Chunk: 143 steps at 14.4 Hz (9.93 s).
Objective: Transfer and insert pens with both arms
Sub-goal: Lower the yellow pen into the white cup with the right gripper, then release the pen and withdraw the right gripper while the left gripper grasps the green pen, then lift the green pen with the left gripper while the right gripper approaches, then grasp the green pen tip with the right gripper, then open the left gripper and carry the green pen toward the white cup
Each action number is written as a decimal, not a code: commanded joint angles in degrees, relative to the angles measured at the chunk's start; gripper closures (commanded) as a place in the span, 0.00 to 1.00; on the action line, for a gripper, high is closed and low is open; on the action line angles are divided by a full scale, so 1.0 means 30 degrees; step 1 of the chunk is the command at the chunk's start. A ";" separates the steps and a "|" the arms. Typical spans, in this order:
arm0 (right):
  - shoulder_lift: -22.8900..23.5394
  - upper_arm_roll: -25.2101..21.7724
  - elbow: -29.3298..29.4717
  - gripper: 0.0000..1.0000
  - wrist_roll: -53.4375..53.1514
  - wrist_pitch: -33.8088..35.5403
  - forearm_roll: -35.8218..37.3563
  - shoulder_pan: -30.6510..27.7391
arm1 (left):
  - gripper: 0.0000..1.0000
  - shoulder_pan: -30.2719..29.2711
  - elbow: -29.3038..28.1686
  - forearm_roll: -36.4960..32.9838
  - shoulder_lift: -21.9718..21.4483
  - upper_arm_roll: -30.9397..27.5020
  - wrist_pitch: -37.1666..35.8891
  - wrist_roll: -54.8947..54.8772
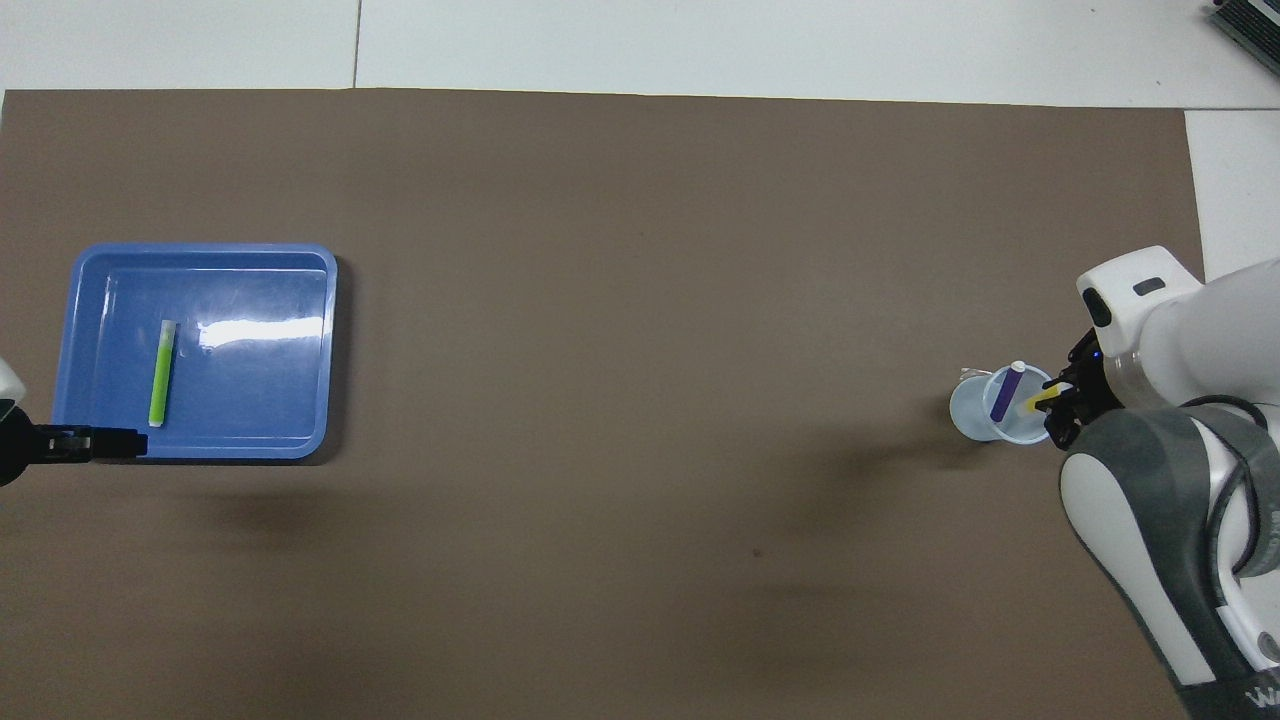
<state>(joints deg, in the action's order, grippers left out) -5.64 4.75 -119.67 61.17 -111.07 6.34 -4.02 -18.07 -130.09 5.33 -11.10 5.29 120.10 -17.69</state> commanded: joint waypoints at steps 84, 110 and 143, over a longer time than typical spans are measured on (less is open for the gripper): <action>0.1851 0.0466 0.2419 0.10 -3.7618 -1.4890 -1.8404 1.6042 | 1.00 0.6345 -0.0700 1.1728 -0.4825 0.0902 -0.4997 3.6184; 0.2349 0.0466 0.1891 1.00 -3.5918 -1.4920 -1.8404 1.5928 | 1.00 0.6346 -0.0759 1.1699 -0.5001 0.1371 -0.5374 3.6630; 0.0123 0.0261 0.2421 1.00 -0.0507 0.2519 0.0050 0.2336 | 0.00 0.0107 0.1142 0.1920 -0.4417 0.1166 -0.9036 0.9272</action>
<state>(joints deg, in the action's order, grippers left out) -4.88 4.77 -111.57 54.94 -101.40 3.70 3.63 -15.78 -128.95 13.95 -24.96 8.42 94.01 15.41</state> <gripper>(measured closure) 0.811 0.000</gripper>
